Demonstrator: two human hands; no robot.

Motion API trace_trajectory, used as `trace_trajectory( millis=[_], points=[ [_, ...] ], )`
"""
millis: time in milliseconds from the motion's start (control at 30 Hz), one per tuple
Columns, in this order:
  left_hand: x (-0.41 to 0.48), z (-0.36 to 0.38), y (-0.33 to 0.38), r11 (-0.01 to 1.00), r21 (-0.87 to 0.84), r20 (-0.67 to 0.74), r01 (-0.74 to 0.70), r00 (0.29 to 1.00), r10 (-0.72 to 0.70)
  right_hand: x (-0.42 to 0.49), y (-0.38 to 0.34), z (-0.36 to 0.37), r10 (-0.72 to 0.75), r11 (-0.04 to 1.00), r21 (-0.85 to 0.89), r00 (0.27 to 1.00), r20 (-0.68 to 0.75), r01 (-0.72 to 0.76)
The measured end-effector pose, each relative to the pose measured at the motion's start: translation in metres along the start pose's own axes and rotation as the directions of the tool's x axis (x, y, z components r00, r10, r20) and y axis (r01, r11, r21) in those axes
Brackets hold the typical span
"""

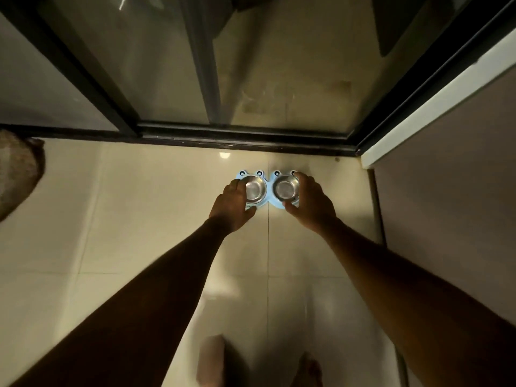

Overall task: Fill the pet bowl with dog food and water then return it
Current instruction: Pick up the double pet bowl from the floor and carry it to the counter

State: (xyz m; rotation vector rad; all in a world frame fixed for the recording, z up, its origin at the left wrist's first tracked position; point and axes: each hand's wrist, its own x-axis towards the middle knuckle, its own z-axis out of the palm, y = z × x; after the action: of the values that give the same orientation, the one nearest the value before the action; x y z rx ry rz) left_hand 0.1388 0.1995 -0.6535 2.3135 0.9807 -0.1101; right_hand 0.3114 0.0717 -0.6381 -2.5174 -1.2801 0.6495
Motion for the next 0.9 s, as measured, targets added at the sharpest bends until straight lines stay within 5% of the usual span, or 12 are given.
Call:
trace_trajectory(
  millis=[367, 533, 900],
  points=[
    [0.11, 0.149, -0.108, 0.966, -0.195, -0.044, 0.168, 0.983, -0.18, 0.112, 0.111, 0.147, 0.154, 0.984, 0.084, 0.986, 0.072, -0.16],
    [0.133, 0.168, -0.123, 0.915, -0.374, -0.109, 0.154, 0.972, -0.208, 0.166, 0.181, 0.196, 0.09, 0.979, 0.182, 0.995, 0.039, -0.095],
    [0.083, 0.108, -0.071, 0.88, -0.47, -0.191, 0.065, 0.966, -0.173, 0.106, 0.141, 0.113, 0.067, 0.963, 0.265, 0.997, -0.033, -0.056]
  ],
)
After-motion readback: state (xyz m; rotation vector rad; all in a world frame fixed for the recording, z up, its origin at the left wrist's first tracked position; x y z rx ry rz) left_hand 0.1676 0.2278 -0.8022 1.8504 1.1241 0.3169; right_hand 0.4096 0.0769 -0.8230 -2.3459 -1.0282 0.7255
